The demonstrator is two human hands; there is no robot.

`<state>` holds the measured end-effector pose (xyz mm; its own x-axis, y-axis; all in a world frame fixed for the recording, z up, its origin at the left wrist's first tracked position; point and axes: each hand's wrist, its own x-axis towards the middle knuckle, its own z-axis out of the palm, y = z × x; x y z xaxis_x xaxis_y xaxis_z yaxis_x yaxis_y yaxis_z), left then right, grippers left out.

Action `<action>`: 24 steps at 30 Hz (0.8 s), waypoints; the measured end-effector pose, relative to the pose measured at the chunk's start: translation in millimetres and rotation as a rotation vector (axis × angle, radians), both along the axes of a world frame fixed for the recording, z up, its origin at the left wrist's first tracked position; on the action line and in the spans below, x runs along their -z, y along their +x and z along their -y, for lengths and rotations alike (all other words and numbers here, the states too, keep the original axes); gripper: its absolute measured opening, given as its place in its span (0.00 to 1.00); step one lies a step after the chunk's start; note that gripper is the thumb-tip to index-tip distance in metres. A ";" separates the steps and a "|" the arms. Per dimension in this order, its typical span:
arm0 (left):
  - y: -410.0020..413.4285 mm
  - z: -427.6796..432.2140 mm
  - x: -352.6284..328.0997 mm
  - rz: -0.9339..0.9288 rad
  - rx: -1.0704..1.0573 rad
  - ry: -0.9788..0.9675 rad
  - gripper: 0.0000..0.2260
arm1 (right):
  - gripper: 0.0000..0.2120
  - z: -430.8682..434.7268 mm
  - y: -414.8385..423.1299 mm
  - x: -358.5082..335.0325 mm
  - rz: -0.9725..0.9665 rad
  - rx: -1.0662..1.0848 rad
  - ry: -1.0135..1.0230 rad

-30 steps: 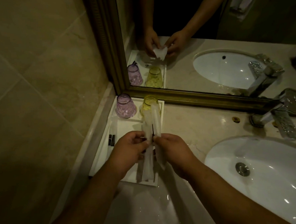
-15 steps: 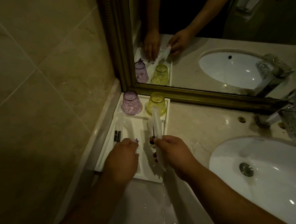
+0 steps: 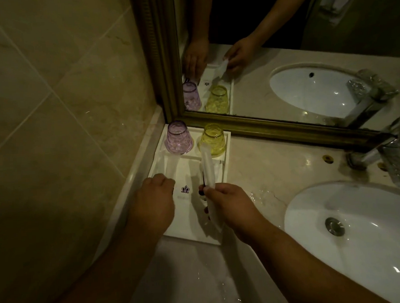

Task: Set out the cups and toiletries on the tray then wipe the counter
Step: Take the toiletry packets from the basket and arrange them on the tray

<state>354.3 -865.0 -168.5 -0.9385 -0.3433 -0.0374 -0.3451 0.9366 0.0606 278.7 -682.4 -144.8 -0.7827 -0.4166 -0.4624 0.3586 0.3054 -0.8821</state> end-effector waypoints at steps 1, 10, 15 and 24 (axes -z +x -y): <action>-1.0 -6.2 -1.2 -0.144 -0.039 0.104 0.13 | 0.12 0.4 -0.5 -0.2 -0.025 -0.013 0.017; -22.3 -38.1 -23.4 -0.269 -0.494 1.194 0.09 | 0.10 5.4 2.5 -4.8 -0.353 -0.300 0.142; -27.1 -29.3 -19.7 -0.332 -0.566 1.020 0.09 | 0.16 -2.4 -3.3 -5.8 -0.353 -0.208 0.191; -6.2 -34.8 5.5 0.007 -0.034 0.312 0.20 | 0.12 -12.3 -6.9 -1.6 -0.275 -0.133 0.186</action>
<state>348.1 -830.2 -174.0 -0.9259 -0.3456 -0.1525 -0.3775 0.8609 0.3411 271.8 -670.1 -143.2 -0.8330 -0.4517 -0.3195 0.0621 0.4975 -0.8652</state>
